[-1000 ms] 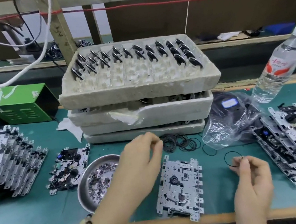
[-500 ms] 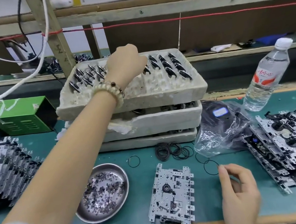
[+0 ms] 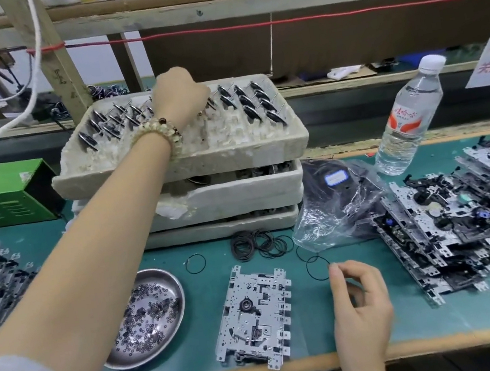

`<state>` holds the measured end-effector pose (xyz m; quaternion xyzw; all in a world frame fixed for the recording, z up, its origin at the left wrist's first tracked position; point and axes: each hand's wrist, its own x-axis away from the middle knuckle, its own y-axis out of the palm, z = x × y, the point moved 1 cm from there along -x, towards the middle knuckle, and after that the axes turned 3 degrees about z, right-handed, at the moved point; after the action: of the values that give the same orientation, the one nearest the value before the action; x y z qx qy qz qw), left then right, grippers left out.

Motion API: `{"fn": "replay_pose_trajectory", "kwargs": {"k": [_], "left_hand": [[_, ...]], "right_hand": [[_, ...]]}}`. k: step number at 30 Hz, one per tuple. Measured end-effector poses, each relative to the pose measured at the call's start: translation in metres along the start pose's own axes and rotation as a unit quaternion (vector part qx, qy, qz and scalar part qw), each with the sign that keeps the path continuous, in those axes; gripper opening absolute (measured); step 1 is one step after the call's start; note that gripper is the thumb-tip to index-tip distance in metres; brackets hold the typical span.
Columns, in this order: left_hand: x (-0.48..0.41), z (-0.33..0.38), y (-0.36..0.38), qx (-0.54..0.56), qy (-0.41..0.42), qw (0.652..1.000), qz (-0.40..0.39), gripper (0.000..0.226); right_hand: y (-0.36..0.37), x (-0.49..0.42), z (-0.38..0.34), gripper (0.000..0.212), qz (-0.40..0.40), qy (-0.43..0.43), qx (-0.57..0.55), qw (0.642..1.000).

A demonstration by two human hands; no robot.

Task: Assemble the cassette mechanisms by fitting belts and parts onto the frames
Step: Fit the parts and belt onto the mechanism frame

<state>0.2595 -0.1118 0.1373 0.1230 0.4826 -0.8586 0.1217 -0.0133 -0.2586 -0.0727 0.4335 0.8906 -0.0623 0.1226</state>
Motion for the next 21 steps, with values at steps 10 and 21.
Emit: {"fn": "replay_pose_trajectory", "kwargs": {"k": [10,21], "left_hand": [[0.174,-0.037,-0.065,0.293,0.040,0.953,-0.061,0.015],[0.276,-0.096,-0.023,0.482,-0.181,0.833,-0.201,0.035]], "right_hand": [[-0.004,-0.003,-0.024,0.009,-0.041,0.212,-0.158,0.963],[0.008,0.017,-0.108,0.035,-0.268,0.162,-0.192,0.930]]}}
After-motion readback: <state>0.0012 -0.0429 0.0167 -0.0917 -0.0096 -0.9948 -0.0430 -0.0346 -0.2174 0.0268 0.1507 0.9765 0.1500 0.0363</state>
